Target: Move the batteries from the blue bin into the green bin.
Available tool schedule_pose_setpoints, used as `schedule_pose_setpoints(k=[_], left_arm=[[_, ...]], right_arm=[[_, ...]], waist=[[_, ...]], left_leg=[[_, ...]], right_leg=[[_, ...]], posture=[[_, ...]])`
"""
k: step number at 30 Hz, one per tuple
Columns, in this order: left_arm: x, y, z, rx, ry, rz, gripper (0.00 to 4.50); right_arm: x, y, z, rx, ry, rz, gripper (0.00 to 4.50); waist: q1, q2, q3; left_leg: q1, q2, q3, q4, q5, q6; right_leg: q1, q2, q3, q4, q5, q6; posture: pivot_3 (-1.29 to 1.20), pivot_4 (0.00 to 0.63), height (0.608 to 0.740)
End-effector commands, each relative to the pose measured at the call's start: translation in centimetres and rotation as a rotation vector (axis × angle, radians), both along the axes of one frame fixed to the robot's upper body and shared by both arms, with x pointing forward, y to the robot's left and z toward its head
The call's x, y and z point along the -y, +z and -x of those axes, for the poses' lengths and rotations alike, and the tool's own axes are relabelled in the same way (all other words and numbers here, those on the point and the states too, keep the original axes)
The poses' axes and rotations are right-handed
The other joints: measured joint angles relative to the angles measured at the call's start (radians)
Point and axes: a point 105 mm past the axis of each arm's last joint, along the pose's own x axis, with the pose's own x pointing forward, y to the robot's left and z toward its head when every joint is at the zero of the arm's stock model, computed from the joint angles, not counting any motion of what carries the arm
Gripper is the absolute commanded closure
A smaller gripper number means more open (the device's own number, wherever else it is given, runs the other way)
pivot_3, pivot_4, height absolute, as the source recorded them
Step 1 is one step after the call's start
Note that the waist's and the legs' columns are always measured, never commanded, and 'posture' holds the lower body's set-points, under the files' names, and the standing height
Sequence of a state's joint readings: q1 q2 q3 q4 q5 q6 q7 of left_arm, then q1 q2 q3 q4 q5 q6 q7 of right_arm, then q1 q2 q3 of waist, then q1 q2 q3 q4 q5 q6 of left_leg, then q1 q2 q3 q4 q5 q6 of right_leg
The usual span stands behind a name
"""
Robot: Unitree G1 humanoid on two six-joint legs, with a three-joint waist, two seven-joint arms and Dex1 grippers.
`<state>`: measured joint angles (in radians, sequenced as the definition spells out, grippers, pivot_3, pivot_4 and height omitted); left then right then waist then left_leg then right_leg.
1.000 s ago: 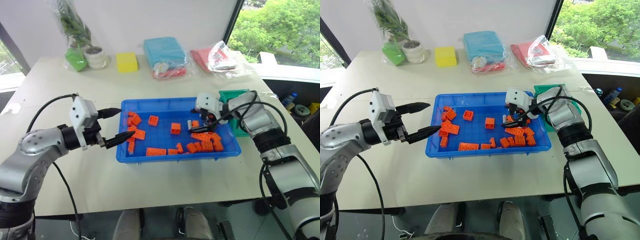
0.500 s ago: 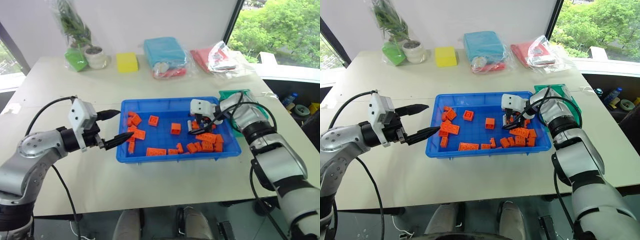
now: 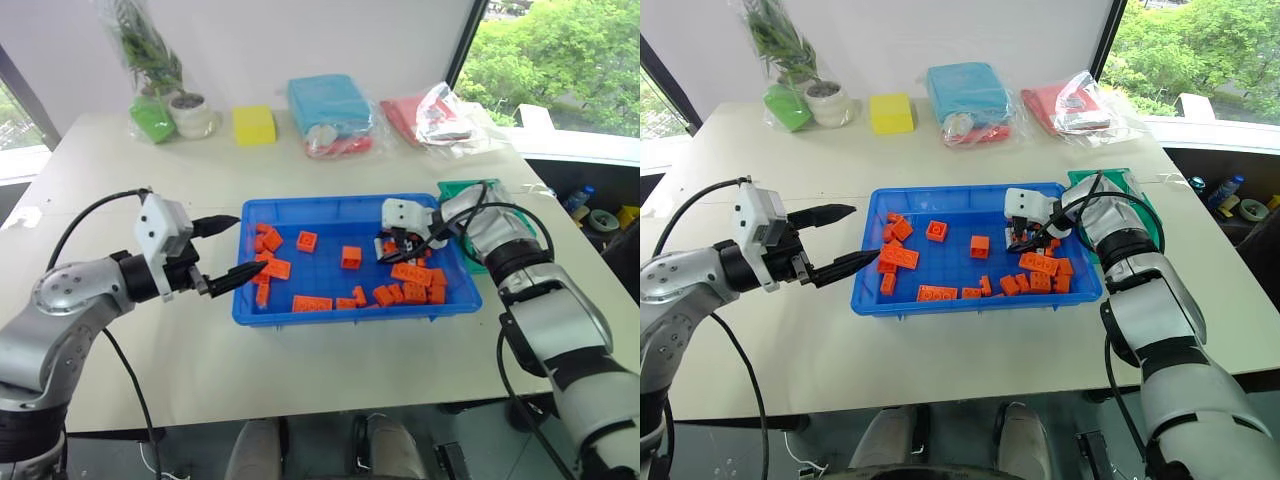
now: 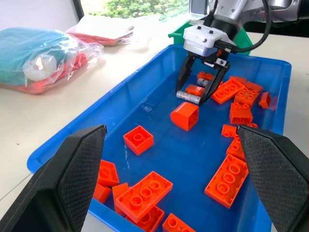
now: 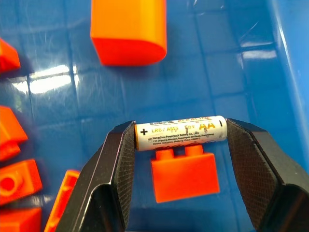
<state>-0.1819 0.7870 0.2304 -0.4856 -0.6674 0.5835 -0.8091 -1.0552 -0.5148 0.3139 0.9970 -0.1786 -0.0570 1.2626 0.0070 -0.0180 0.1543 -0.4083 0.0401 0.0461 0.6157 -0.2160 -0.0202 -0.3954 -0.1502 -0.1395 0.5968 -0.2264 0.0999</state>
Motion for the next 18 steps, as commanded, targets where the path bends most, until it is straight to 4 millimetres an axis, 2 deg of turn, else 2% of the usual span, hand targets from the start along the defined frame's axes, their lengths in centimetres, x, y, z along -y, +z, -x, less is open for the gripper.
schedule_pose_setpoints(k=[1,3,5,6,8,11,14,18], left_arm=[[0.1,1.1,0.2,0.041,-0.021,-0.007,0.00],[0.1,0.9,0.1,0.037,-0.026,-0.008,0.00],[0.1,0.8,0.1,0.033,-0.030,-0.008,0.00],[0.2,0.7,0.0,0.029,-0.037,-0.006,0.00],[0.3,0.6,-0.1,0.022,-0.048,-0.006,0.00],[0.5,0.5,-0.3,0.016,-0.067,-0.009,0.00],[0.8,0.5,-0.7,0.017,-0.087,-0.009,0.00],[1.0,0.6,-1.0,0.021,-0.107,-0.011,0.00]], right_arm=[[0.0,4.9,-0.9,0.117,-0.075,-0.175,2.26],[2.0,7.6,-1.0,0.189,-0.201,-0.266,2.26],[4.4,9.4,-0.7,0.239,-0.320,-0.315,2.26],[6.9,9.6,0.0,0.262,-0.406,-0.300,2.26],[10.3,9.5,1.2,0.287,-0.521,-0.258,2.26],[13.7,8.9,2.7,0.292,-0.657,-0.218,2.26],[16.0,8.0,3.8,0.286,-0.776,-0.214,2.26],[15.7,7.4,4.0,0.294,-0.816,-0.230,0.27]], waist=[[0.001,0.000,0.000],[0.005,0.001,0.001],[0.012,0.001,0.001],[0.014,0.001,0.001],[0.031,-0.001,0.000],[0.031,-0.001,-0.001],[0.029,0.000,0.000],[0.013,0.001,0.000]], left_leg=[[0.000,0.000,0.000,0.000,0.000,0.000],[0.000,0.000,0.000,0.000,0.000,0.000],[-0.001,0.000,0.000,0.000,0.000,0.000],[-0.001,-0.001,-0.001,0.000,0.000,0.000],[-0.001,-0.001,-0.001,0.000,0.000,0.000],[0.000,-0.002,0.000,0.001,-0.002,-0.003],[0.000,0.001,0.002,0.001,-0.002,-0.003],[0.000,0.002,0.005,0.000,-0.001,0.000]], right_leg=[[0.000,0.000,0.000,0.000,0.000,0.000],[0.000,0.000,0.000,0.000,0.000,0.000],[0.000,0.000,0.000,0.000,0.000,0.000],[0.000,-0.001,0.000,-0.001,0.000,0.000],[-0.002,-0.001,0.000,-0.003,-0.001,-0.001],[-0.002,-0.002,0.000,-0.004,-0.004,0.000],[0.000,-0.001,0.000,-0.003,-0.004,-0.001],[-0.002,-0.001,0.000,-0.001,-0.002,0.001]], posture=[[0.00,0.150,0.683],[0.00,0.150,0.683],[0.00,0.150,0.683],[0.00,0.150,0.683],[0.00,0.150,0.683],[0.00,0.150,0.683],[0.00,0.150,0.683],[0.00,0.150,0.683]])
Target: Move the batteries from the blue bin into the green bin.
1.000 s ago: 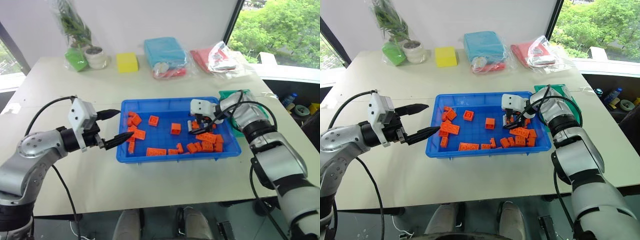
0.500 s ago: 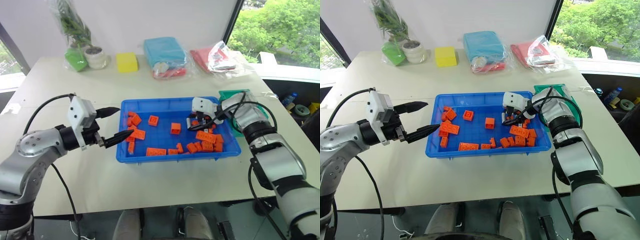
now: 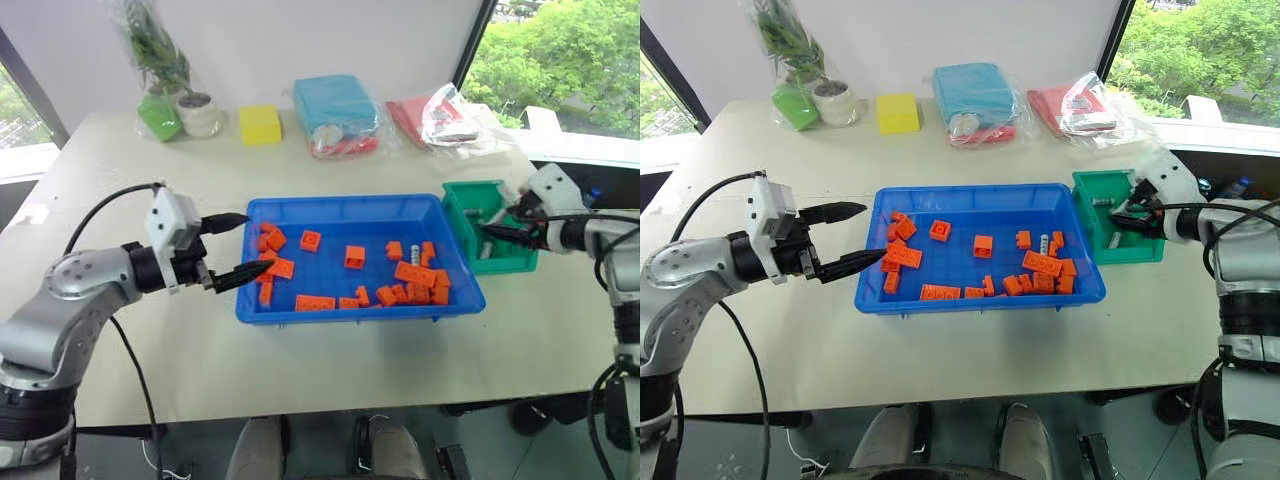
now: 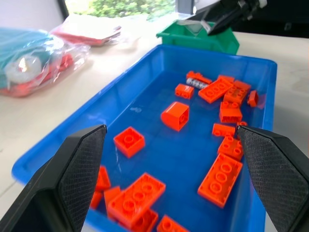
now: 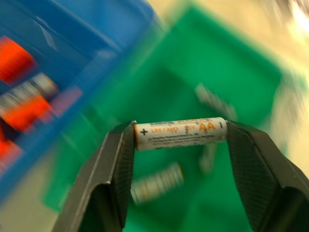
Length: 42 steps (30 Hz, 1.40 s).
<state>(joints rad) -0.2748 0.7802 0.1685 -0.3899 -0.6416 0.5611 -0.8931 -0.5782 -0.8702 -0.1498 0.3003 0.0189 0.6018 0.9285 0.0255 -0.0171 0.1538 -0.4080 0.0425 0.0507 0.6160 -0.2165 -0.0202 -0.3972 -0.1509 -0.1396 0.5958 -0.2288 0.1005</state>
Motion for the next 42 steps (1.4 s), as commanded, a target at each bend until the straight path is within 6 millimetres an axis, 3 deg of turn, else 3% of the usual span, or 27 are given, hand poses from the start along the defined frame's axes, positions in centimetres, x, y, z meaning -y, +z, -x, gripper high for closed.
schedule_pose_setpoints(k=[1,4,7,11,16,23,31,36,42], left_arm=[[0.4,0.5,0.0,0.034,-0.030,-0.005,0.00],[0.5,0.6,-0.1,0.036,-0.034,-0.005,0.00],[0.4,0.5,-0.1,0.037,-0.035,-0.007,0.00],[0.4,0.6,-0.1,0.050,-0.019,0.000,0.00],[0.3,0.4,0.4,0.053,0.002,0.006,0.00],[-0.5,0.4,1.0,0.056,0.053,0.003,0.00],[-0.3,0.5,1.2,0.059,0.068,0.012,0.00],[-0.3,0.6,1.1,0.059,0.073,0.014,0.00],[-0.2,0.3,1.0,0.057,0.073,0.017,0.00]], right_arm=[[-0.6,2.6,-0.4,0.123,-0.010,0.035,0.06],[-1.5,4.2,-0.8,0.177,0.028,0.012,0.06],[-4.3,5.1,-0.6,0.163,0.185,-0.014,0.06],[-8.1,4.0,0.1,0.058,0.336,-0.044,0.06],[-10.6,1.8,-0.4,-0.017,0.331,-0.071,0.06],[-12.0,-0.7,-0.7,-0.103,0.179,-0.154,0.06],[-13.8,-3.2,0.4,-0.175,0.140,-0.161,0.06],[-13.1,-3.4,0.4,-0.172,0.078,-0.131,0.06],[-13.8,-3.7,0.7,-0.219,-0.001,-0.219,0.06]], waist=[[-0.011,0.000,0.000],[-0.013,0.000,0.000],[-0.013,0.000,0.000],[-0.013,0.000,0.000],[-0.011,-0.001,-0.001],[-0.013,-0.002,-0.001],[-0.010,-0.003,-0.001],[-0.012,-0.002,-0.001],[-0.011,-0.003,-0.002]], left_leg=[[0.000,0.000,0.000,0.000,0.000,0.000],[0.000,0.000,0.000,0.000,0.000,0.000],[0.000,0.000,0.000,0.000,0.000,0.000],[0.000,0.001,-0.001,-0.001,0.000,0.000],[0.000,0.001,-0.001,0.000,0.000,0.000],[-0.001,0.001,-0.001,0.000,0.000,0.000],[-0.001,0.000,-0.002,0.000,0.000,0.000],[-0.002,0.000,-0.001,0.000,0.000,0.000],[-0.002,0.000,-0.001,0.000,0.000,0.000]], right_leg=[[0.000,0.000,0.000,0.000,0.001,0.001],[0.000,0.000,0.000,0.000,0.001,0.002],[0.000,0.000,0.000,0.000,0.001,0.001],[0.000,0.000,0.000,-0.001,0.000,0.001],[0.000,0.000,0.000,-0.001,-0.001,-0.002],[-0.001,0.000,0.000,-0.001,0.002,-0.005],[-0.004,0.000,-0.001,-0.001,0.001,-0.005],[-0.005,0.000,0.000,-0.001,0.001,-0.005],[-0.005,0.000,0.000,-0.001,0.001,-0.005]], posture=[[0.00,0.150,0.683],[0.00,0.150,0.683],[0.00,0.150,0.683],[0.00,0.150,0.683],[0.00,0.150,0.683],[0.00,0.150,0.683],[0.00,0.150,0.683],[0.00,0.150,0.683],[0.00,0.150,0.683]])
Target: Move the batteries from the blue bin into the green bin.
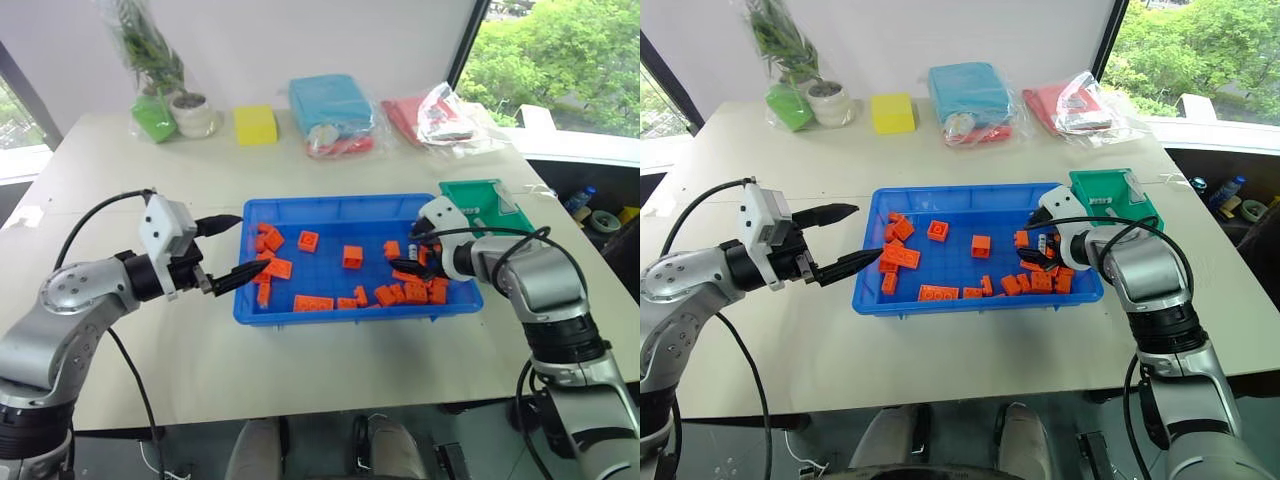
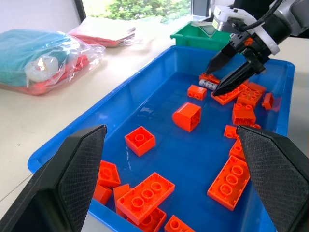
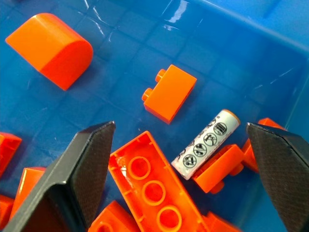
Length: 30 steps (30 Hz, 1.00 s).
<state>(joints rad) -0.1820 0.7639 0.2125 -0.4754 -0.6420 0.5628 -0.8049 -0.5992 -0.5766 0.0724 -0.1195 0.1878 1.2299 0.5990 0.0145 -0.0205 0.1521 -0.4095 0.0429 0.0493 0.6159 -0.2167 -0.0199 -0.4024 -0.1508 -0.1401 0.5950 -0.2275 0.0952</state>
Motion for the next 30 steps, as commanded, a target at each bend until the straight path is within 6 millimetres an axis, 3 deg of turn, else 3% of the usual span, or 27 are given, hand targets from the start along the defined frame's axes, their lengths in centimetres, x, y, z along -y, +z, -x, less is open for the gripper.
schedule_pose_setpoints(k=[1,12,19,24,29,30], left_arm=[[0.3,0.8,0.2,0.040,-0.012,0.005,0.00],[0.4,0.7,0.0,0.046,-0.013,0.013,0.00],[0.4,1.0,-0.1,0.055,-0.008,0.030,0.00],[0.4,1.0,-0.1,0.061,-0.002,0.030,0.00],[0.4,1.0,-0.1,0.066,0.001,0.030,0.00],[0.4,1.1,-0.2,0.067,0.002,0.029,0.00]], right_arm=[[-0.5,1.0,-0.2,0.006,-0.063,-0.072,0.06],[-0.5,1.0,-0.6,-0.092,-0.217,-0.187,0.06],[-0.9,0.4,-0.1,-0.043,-0.071,-0.041,0.06],[-0.2,-0.2,-0.7,0.007,-0.042,0.046,0.06],[-0.7,-0.7,-1.0,-0.015,-0.052,0.003,0.06],[-0.8,-0.8,-1.1,-0.014,-0.049,0.003,0.28]], waist=[[0.000,0.000,0.000],[0.000,0.001,0.000],[0.000,0.001,0.000],[-0.001,0.000,0.000],[0.000,0.000,0.000],[0.000,0.000,0.000]], left_leg=[[0.000,0.000,0.000,0.000,0.000,0.000],[0.000,0.000,0.000,0.000,0.000,0.000],[-0.001,0.000,0.000,-0.001,0.000,0.000],[-0.001,0.000,0.000,-0.001,0.000,0.000],[-0.001,0.000,0.000,-0.001,0.000,0.000],[-0.001,0.000,0.000,-0.001,0.000,0.000]], right_leg=[[0.000,0.000,0.000,0.000,0.000,0.000],[-0.001,0.000,0.000,0.000,0.000,0.000],[-0.001,0.000,0.000,0.000,0.000,0.000],[-0.001,0.000,0.000,0.000,-0.002,0.003],[-0.001,0.000,0.000,0.000,-0.002,0.003],[-0.001,0.000,0.000,0.000,-0.002,0.003]], posture=[[0.00,0.150,0.683],[0.00,0.150,0.683],[0.00,0.150,0.683],[0.00,0.150,0.683],[0.00,0.150,0.683],[0.00,0.150,0.683]])
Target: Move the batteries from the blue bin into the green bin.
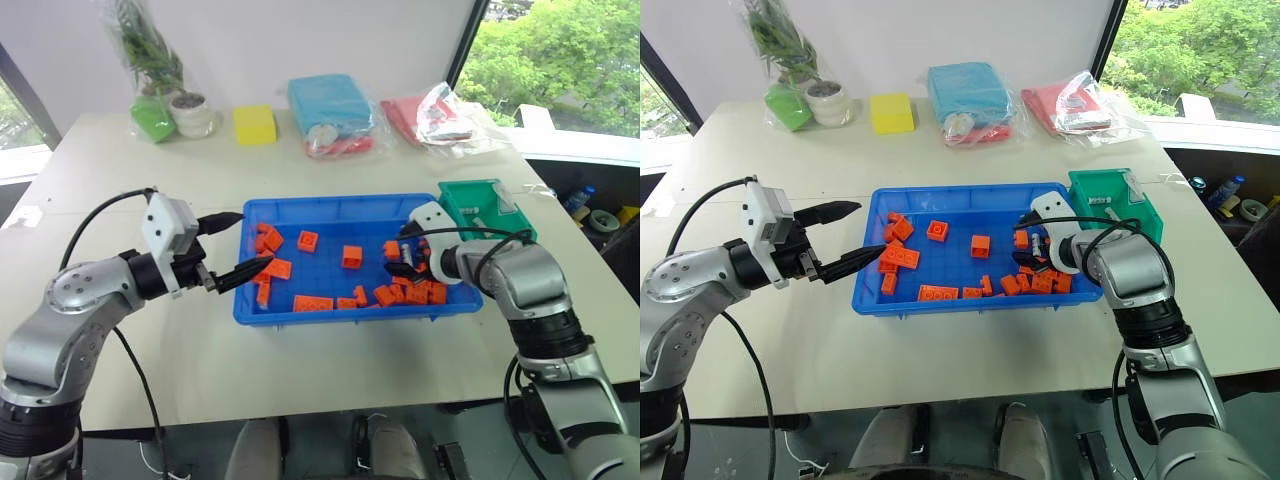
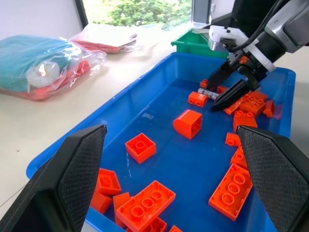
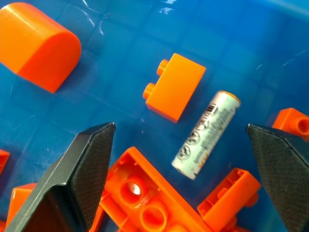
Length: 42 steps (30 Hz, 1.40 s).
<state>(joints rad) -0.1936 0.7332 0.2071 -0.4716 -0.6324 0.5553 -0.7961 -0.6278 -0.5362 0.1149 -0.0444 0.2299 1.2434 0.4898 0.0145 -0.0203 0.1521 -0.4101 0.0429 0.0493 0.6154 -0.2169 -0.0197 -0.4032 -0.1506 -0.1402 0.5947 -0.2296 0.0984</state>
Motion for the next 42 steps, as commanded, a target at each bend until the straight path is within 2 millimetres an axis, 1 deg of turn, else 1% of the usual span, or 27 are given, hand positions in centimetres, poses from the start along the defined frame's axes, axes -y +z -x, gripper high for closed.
schedule_pose_setpoints(k=[1,3,6,7,8,9,12,15,17,19,21,23,25,27,29,30,32,33,34,35,37,38,39,40,42], left_arm=[[0.1,0.9,0.1,0.054,0.000,0.004,0.00],[0.1,1.0,0.0,0.056,0.000,0.003,0.00],[0.0,1.1,-0.1,0.063,0.004,0.002,0.00],[-0.1,1.2,-0.1,0.065,0.005,0.001,0.00],[-0.1,1.2,-0.2,0.066,0.006,0.001,0.00],[-0.1,1.2,-0.2,0.067,0.007,0.001,0.00],[-0.2,1.1,-0.2,0.069,0.007,0.000,0.00],[-0.2,1.1,-0.3,0.071,0.006,-0.001,0.00],[-0.2,1.0,-0.3,0.070,0.003,-0.004,0.00],[-0.2,0.8,-0.3,0.068,0.000,-0.007,0.00],[-0.3,0.6,-0.3,0.063,-0.001,-0.010,0.00],[-0.5,0.4,-0.3,0.055,0.000,-0.012,0.00],[-0.6,0.2,-0.3,0.046,-0.001,-0.013,0.00],[-0.6,0.0,-0.3,0.040,-0.006,-0.015,0.00],[-0.7,0.1,-0.4,0.039,-0.011,-0.016,0.00],[-0.7,0.1,-0.5,0.038,-0.012,-0.017,0.00],[-0.7,0.3,-0.7,0.039,-0.017,-0.017,0.00],[-0.6,0.3,-0.8,0.040,-0.022,-0.020,0.00],[-0.6,0.4,-0.9,0.041,-0.025,-0.022,0.00],[-0.5,0.5,-1.0,0.040,-0.032,-0.023,0.00],[-0.4,0.6,-1.2,0.040,-0.040,-0.025,0.00],[-0.4,0.7,-1.2,0.041,-0.044,-0.028,0.00],[-0.4,0.7,-1.3,0.041,-0.046,-0.030,0.00],[-0.4,0.8,-1.3,0.041,-0.049,-0.031,0.00],[-0.6,0.9,-1.3,0.039,-0.051,-0.033,0.00]], right_arm=[[-0.1,0.7,-0.5,0.035,-0.001,-0.008,0.60],[-0.2,0.7,-0.6,0.040,0.006,-0.012,1.39],[-0.3,0.7,-0.5,0.041,0.012,-0.008,3.09],[-0.3,0.7,-0.5,0.042,0.014,-0.006,3.55],[-0.3,0.7,-0.5,0.043,0.015,-0.007,4.12],[-0.3,0.7,-0.5,0.045,0.016,-0.008,4.45],[-0.5,1.0,-0.6,0.060,0.024,-0.010,4.45],[-0.7,1.8,-0.7,0.098,0.042,-0.015,4.45],[-1.0,3.2,-0.9,0.151,0.054,-0.043,4.45],[-1.2,5.1,-1.0,0.201,0.065,-0.088,4.45],[-0.7,7.8,-0.9,0.258,0.055,-0.150,4.45],[0.8,10.0,-0.5,0.315,0.052,-0.162,4.45],[3.1,11.8,-0.3,0.383,0.033,-0.128,4.45],[6.4,13.0,-0.5,0.427,-0.055,-0.099,4.45],[9.6,13.4,-0.6,0.445,-0.144,-0.056,4.45],[10.6,13.3,-0.6,0.445,-0.168,-0.039,4.45],[11.5,12.4,-0.5,0.418,-0.188,-0.033,4.45],[11.5,11.7,-0.3,0.389,-0.175,-0.057,4.45],[11.3,11.2,-0.2,0.370,-0.164,-0.075,3.42],[11.0,10.8,-0.1,0.366,-0.141,-0.093,2.99],[10.7,10.6,-0.2,0.380,-0.114,-0.089,1.93],[11.3,10.7,-0.4,0.419,-0.104,-0.033,1.44],[11.8,11.0,-0.5,0.445,-0.102,0.002,1.44],[12.3,11.7,-0.4,0.486,-0.087,0.019,1.44],[12.7,12.7,-0.2,0.538,-0.054,0.026,1.44]], waist=[[0.000,0.000,0.000],[-0.001,0.000,0.000],[0.000,0.000,0.000],[0.001,0.000,0.000],[0.001,0.000,0.000],[0.001,0.000,0.000],[0.000,0.000,0.000],[0.000,0.000,0.000],[-0.001,0.001,0.000],[-0.001,0.001,0.001],[-0.001,0.002,0.001],[0.001,0.002,0.002],[0.007,0.002,0.001],[0.016,0.001,0.001],[0.022,0.001,0.001],[0.023,0.001,0.001],[0.024,0.001,0.001],[0.023,0.001,0.001],[0.023,0.001,0.001],[0.023,0.001,0.001],[0.021,0.002,0.001],[0.021,0.002,0.002],[0.021,0.002,0.002],[0.022,0.003,0.002],[0.024,0.003,0.002]], left_leg=[[0.000,0.000,0.000,0.000,0.000,0.000],[0.000,0.000,0.000,0.000,0.000,0.000],[0.000,0.000,0.000,0.000,0.000,0.000],[0.000,0.000,0.000,0.000,0.000,0.000],[0.000,0.000,0.000,0.000,0.000,0.000],[0.000,0.000,0.000,0.000,0.000,0.000],[0.000,0.000,0.000,0.000,0.000,0.000],[0.000,0.000,0.000,0.000,0.000,0.000],[0.000,0.000,0.000,0.000,0.000,0.000],[0.000,0.000,0.000,0.000,0.000,0.000],[0.000,0.000,0.000,0.000,0.000,0.000],[-0.001,0.000,0.000,0.000,0.000,0.000],[-0.001,0.000,0.000,0.000,0.000,0.000],[-0.001,0.000,0.000,0.000,-0.002,-0.001],[-0.001,0.000,0.001,0.000,-0.002,-0.002],[-0.001,0.000,0.002,0.000,-0.002,-0.002],[-0.001,0.000,0.002,0.000,-0.002,-0.002],[-0.001,0.001,0.002,0.000,-0.002,-0.002],[-0.001,0.001,0.002,0.000,-0.002,-0.002],[-0.001,0.001,0.002,0.000,-0.002,-0.002],[-0.001,0.001,0.003,0.000,-0.002,-0.002],[-0.001,0.001,0.004,0.000,-0.001,-0.001],[-0.001,0.001,0.004,0.000,-0.001,0.000],[-0.001,0.001,0.004,0.000,-0.001,0.000],[-0.001,0.001,0.004,0.000,-0.001,0.000]], right_leg=[[0.000,0.000,0.000,0.000,0.000,0.000],[0.000,0.000,0.000,0.000,0.000,0.000],[0.000,0.000,0.000,0.000,0.000,0.000],[0.000,0.000,0.000,0.000,0.000,0.000],[0.000,0.000,0.000,0.000,0.000,0.000],[0.000,0.000,0.000,0.000,0.000,0.000],[0.000,0.000,0.000,0.000,0.000,0.000],[0.000,0.000,0.000,0.000,0.000,0.000],[0.000,0.000,0.000,0.000,0.000,0.000],[-0.001,0.000,0.000,0.000,0.000,0.000],[-0.001,0.000,0.000,0.000,0.000,0.000],[-0.001,0.000,0.000,0.000,0.000,0.000],[-0.001,0.000,0.000,-0.001,0.000,0.000],[-0.001,0.000,0.000,-0.002,0.000,0.000],[-0.001,0.000,0.000,-0.004,0.000,0.000],[-0.001,0.000,0.000,-0.004,0.000,0.000],[-0.001,0.000,0.000,-0.004,0.000,0.000],[-0.001,0.000,0.000,-0.004,0.000,0.000],[-0.001,0.000,0.000,-0.004,0.000,0.000],[-0.001,0.000,0.000,-0.004,0.000,0.000],[-0.001,0.000,0.000,-0.003,0.000,0.000],[0.000,0.000,0.000,-0.003,0.000,0.000],[0.001,0.000,0.000,-0.002,0.000,0.000],[0.000,0.000,0.000,-0.001,0.000,0.000],[-0.001,0.000,0.000,-0.002,0.000,0.000]], posture=[[0.00,0.150,0.683],[0.00,0.150,0.683],[0.00,0.150,0.683],[0.00,0.150,0.683],[0.00,0.150,0.683],[0.00,0.150,0.683],[0.00,0.150,0.683],[0.00,0.150,0.683],[0.00,0.150,0.683],[0.00,0.150,0.683],[0.00,0.150,0.683],[0.00,0.150,0.683],[0.00,0.150,0.683],[0.00,0.150,0.683],[0.00,0.150,0.683],[0.00,0.150,0.683],[0.00,0.150,0.683],[0.00,0.150,0.683],[0.00,0.150,0.683],[0.00,0.150,0.683],[0.00,0.150,0.683],[0.00,0.150,0.683],[0.00,0.150,0.683],[0.00,0.150,0.683],[0.00,0.150,0.683]])
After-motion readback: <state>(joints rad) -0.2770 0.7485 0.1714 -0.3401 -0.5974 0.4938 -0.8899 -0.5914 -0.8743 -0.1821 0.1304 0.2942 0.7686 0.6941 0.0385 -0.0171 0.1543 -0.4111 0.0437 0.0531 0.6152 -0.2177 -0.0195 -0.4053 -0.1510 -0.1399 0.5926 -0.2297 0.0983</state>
